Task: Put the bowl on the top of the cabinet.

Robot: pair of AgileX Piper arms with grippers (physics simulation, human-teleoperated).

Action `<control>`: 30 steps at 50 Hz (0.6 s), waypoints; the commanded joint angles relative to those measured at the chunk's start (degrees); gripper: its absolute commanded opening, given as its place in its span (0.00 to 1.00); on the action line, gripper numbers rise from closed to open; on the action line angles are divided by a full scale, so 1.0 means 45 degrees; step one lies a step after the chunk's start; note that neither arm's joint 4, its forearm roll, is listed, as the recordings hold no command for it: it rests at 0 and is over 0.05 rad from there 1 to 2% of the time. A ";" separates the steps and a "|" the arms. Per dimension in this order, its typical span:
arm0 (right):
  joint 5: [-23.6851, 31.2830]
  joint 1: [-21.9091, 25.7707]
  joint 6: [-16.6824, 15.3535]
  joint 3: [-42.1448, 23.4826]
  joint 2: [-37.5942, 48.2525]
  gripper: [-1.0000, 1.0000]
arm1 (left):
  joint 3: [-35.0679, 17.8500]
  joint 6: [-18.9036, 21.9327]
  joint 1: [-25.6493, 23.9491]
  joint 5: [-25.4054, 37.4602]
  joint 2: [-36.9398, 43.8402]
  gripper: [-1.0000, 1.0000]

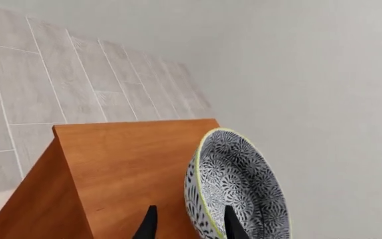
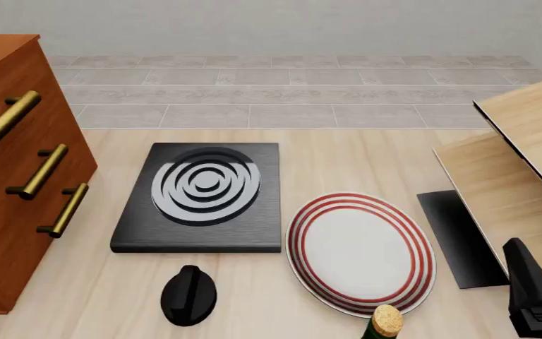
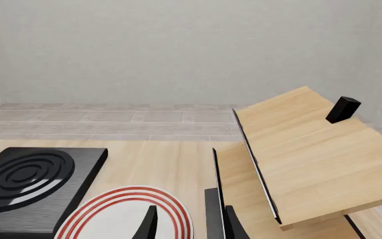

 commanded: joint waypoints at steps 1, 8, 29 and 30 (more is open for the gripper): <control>0.0001 0.0004 0.0000 0.0000 0.0000 1.00 | -0.0133 0.0073 -0.0160 0.0434 -0.0987 1.00; -0.0001 0.0002 0.0001 0.0000 0.0000 1.00 | -0.0354 0.0007 -0.0491 0.0864 -0.1698 1.00; -0.0004 0.0001 -0.0002 0.0000 0.0000 1.00 | -0.0840 0.0172 -0.0750 0.1526 -0.2573 1.00; -0.0002 0.0000 0.0000 0.0000 0.0000 1.00 | -0.0834 0.0192 -0.0790 0.1534 -0.2606 1.00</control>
